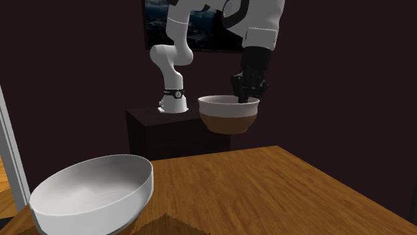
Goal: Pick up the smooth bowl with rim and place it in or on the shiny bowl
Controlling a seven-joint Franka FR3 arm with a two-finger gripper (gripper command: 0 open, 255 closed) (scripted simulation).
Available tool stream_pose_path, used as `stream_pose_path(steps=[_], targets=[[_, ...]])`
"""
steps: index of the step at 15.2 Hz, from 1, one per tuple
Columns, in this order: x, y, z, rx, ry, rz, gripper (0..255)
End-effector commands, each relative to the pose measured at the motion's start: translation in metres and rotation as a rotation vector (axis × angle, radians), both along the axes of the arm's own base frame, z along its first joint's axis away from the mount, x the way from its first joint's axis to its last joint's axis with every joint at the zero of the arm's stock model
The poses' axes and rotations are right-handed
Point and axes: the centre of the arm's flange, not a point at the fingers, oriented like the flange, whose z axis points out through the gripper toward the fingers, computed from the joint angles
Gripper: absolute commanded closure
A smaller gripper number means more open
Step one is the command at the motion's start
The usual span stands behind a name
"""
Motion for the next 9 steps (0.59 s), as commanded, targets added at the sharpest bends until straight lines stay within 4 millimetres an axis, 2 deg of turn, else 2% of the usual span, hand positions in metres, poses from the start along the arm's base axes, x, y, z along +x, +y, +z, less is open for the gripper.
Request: stream_pose_path(steps=[1,2,9], targets=[[0.0,-0.001,0.011,0.0,0.0,0.0,255],[-0.001,-0.001,0.014,0.0,0.0,0.0,255],[-0.008,-0.093,0.017,0.0,0.0,0.0,255]])
